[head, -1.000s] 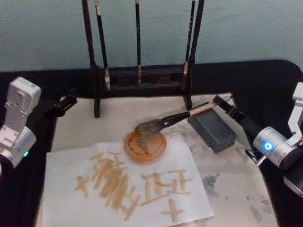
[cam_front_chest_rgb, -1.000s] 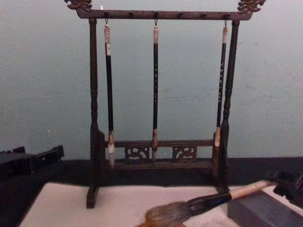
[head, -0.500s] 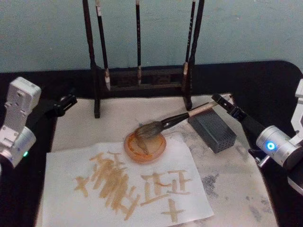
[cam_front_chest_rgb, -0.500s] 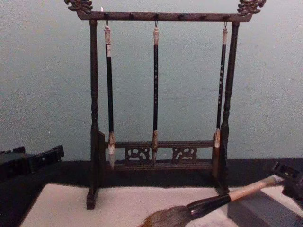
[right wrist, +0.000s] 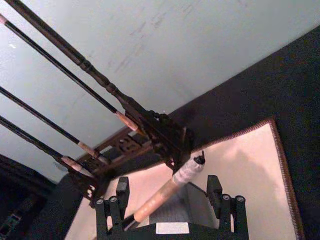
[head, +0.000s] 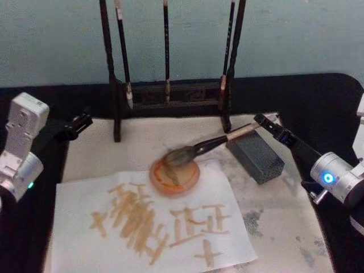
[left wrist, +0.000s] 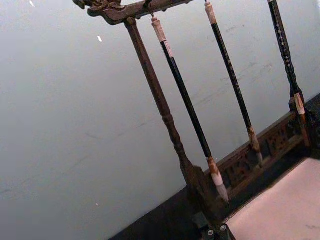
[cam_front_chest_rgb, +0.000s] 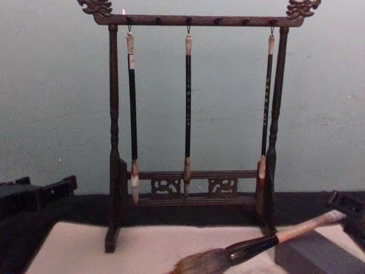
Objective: Pick up the brush from the inkstone, write on the paper, then place the brush back to its original position.
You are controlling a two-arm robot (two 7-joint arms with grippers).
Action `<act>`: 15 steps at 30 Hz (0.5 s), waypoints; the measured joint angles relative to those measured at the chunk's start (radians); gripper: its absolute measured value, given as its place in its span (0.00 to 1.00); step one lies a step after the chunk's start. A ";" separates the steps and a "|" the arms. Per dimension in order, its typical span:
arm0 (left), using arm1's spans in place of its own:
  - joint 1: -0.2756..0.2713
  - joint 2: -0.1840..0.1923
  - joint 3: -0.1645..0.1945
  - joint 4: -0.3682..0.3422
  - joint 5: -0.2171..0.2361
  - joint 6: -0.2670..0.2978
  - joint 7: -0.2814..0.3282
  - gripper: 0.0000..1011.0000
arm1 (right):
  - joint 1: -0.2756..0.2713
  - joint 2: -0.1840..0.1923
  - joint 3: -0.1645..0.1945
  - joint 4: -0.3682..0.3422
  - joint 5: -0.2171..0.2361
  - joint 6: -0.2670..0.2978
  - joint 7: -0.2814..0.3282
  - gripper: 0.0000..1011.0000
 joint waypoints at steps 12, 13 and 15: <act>0.000 0.000 0.000 0.000 0.000 0.000 0.000 0.99 | -0.067 0.045 0.014 -0.097 -0.045 -0.016 -0.087 0.99; 0.000 0.000 0.000 0.000 0.000 0.000 0.000 0.99 | -0.079 0.051 0.019 -0.113 -0.053 -0.021 -0.095 0.99; 0.000 0.000 0.000 0.000 0.000 0.000 0.000 0.99 | -0.094 0.058 0.024 -0.129 -0.061 -0.028 -0.101 0.99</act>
